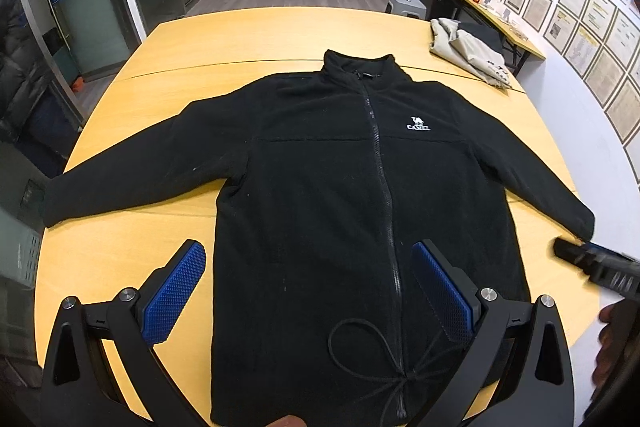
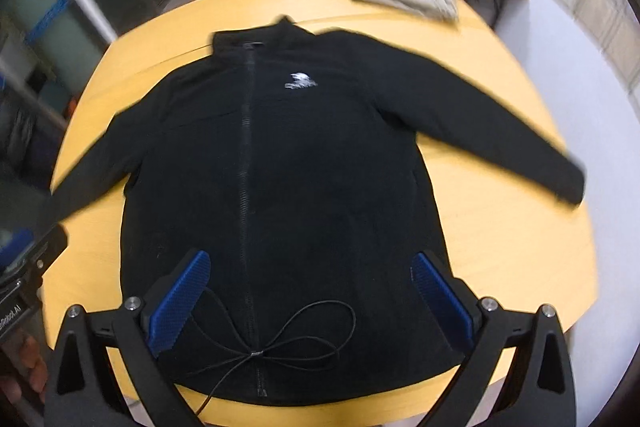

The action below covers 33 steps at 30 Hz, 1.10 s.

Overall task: Fold clothes
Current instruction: 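Grasp the sleeve cuff with the right tool and lift it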

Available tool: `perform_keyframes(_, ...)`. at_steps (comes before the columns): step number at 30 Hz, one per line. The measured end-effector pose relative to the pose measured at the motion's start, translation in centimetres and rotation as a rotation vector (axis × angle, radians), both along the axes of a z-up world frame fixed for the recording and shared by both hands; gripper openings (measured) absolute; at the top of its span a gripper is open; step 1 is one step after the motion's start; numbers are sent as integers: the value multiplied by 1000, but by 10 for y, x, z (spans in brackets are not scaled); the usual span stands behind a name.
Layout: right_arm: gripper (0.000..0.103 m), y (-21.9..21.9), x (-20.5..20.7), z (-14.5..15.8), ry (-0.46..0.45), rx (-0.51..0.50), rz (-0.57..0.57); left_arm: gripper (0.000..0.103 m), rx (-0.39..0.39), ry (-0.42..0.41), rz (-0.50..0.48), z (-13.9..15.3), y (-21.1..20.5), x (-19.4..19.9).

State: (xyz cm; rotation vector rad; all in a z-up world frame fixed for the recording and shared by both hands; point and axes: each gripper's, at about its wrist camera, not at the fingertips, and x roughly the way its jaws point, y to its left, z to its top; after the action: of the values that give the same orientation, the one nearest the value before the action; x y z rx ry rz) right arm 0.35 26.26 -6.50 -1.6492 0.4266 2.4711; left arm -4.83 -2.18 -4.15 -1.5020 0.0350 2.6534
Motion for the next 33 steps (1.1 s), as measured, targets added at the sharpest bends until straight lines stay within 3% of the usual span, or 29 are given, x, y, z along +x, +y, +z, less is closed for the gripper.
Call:
perform_keyframes(6,103,178,15,-60,5,-83,-444,103,-35,-9,-9,-22,40,-58)
perform_keyframes(9,103,255,24,-92,13,-73,-599,103,-36,-20,-1,-36,64,-87)
perform_keyframes(13,101,333,27,-133,55,-41,-716,103,-30,-42,27,-62,95,-122)
perform_keyframes(20,100,397,30,-185,96,-22,-823,103,-22,-93,83,-107,133,-159)
perform_keyframes(24,99,405,26,-190,122,37,-840,103,-34,-99,96,-119,138,-162)
perform_keyframes(27,78,405,19,-189,115,92,-838,103,-32,-106,117,-125,135,-165)
perform_keyframes(29,39,405,13,-186,106,127,-829,103,-26,-104,133,-127,128,-164)
perform_keyframes(31,22,407,10,-184,107,110,-823,103,-22,-100,143,-129,120,-162)
perform_keyframes(33,17,406,7,-181,111,106,-814,103,-20,-96,154,-132,110,-161)
